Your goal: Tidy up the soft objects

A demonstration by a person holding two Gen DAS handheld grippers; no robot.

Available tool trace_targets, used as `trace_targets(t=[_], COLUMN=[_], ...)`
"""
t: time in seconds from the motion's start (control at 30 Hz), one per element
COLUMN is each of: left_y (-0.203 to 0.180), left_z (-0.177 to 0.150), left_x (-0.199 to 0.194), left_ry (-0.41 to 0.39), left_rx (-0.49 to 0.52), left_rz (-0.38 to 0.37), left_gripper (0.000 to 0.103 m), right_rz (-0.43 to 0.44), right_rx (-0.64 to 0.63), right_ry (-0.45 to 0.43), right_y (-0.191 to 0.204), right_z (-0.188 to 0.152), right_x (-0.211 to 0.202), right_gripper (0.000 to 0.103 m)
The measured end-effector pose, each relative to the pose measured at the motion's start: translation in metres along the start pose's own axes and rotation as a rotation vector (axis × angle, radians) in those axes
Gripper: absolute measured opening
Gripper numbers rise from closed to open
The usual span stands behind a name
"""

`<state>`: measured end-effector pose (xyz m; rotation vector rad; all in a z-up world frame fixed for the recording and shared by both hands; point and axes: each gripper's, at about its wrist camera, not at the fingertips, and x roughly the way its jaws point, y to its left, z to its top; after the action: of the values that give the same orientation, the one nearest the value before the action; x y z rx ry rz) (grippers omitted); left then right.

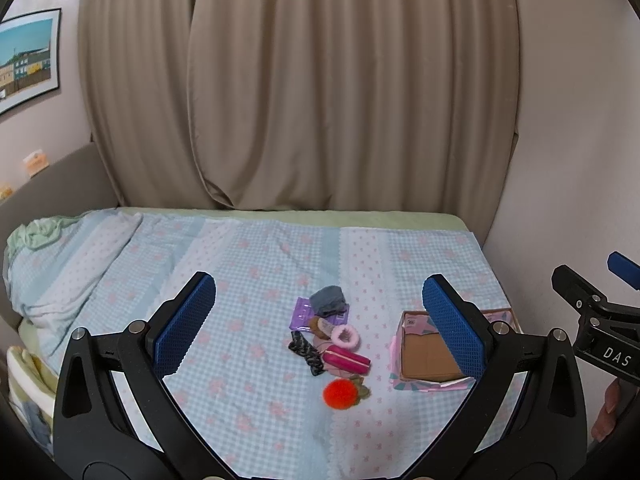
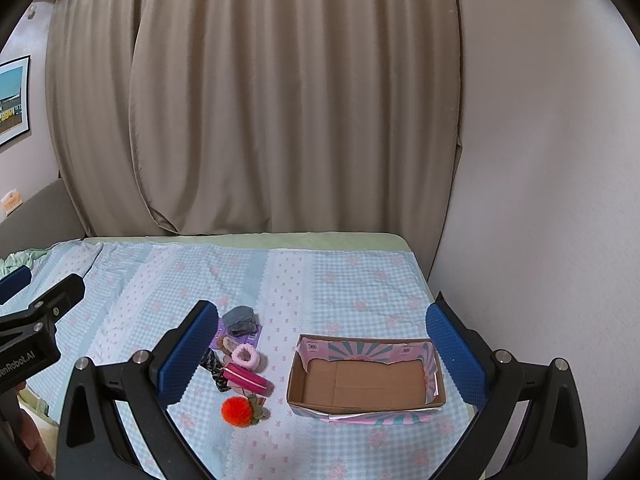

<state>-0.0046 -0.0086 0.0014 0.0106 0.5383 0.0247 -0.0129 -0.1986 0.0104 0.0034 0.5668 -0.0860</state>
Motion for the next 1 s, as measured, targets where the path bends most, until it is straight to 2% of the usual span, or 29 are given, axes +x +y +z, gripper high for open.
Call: trace_targets(t=[1.0], left_y=[-0.0032], left_z=[-0.0017], left_x=[0.004], left_ry=[0.004], left_rx=[-0.002], left_rz=[-0.007], left_gripper=[0.103], right_rz=[0.007], right_rx=[0.002], right_ry=[0.002], right_y=[0.0016], right_z=[-0.0041], right_x=[0.0026], right_gripper=[0.103])
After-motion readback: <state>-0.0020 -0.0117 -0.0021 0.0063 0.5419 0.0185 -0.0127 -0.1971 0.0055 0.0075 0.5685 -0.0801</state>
